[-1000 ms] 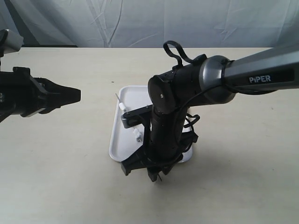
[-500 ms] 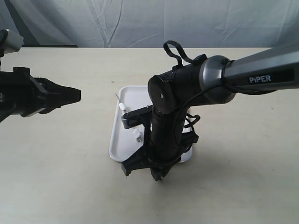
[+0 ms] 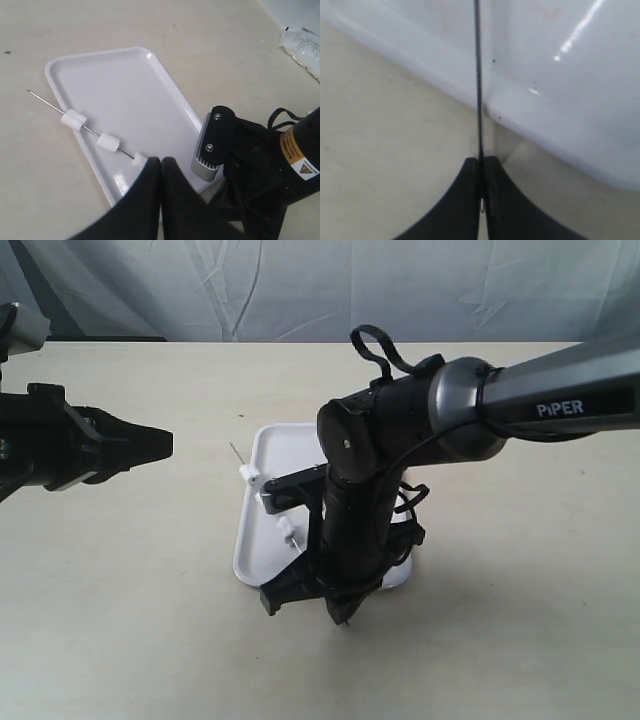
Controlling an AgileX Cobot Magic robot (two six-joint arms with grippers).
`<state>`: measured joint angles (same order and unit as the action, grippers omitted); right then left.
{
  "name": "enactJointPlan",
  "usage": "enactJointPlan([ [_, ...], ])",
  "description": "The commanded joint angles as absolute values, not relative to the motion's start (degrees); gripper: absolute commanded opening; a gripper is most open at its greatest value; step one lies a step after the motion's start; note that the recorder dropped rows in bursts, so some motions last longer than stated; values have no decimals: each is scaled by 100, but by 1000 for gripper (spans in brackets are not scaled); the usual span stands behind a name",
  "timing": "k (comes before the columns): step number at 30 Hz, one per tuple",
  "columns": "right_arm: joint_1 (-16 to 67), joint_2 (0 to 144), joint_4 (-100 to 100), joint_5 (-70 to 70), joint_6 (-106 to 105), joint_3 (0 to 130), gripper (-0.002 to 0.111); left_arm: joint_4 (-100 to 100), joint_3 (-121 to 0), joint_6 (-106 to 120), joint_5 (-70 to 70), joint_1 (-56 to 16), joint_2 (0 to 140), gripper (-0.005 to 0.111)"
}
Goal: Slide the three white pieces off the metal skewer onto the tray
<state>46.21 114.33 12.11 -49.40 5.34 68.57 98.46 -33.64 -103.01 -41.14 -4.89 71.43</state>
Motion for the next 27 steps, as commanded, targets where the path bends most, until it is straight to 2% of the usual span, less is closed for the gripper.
enactJointPlan([
  [1,4632,11103,1174,-5020,510,6882,-1,9757,-3337,-10353,-4069,-526,7153,0],
  [4,4632,10811,1067,-5167,510,6826,-1,9934,-3337,-10743,-3835,-526,7153,5],
  [9,4632,10003,1066,-5185,510,6374,-1,9719,-3337,-11117,-3862,-526,7153,31],
  [12,4632,9449,1118,-5152,521,5965,-1,9351,-3323,-11255,-4060,-526,7189,42],
  [19,4632,7976,1399,-4915,562,4788,-1,8498,-3299,-11502,-4887,-663,7719,44],
  [27,4632,6924,1704,-4392,562,3693,-1,6568,-3299,-10530,-5156,-1789,8669,44],
])
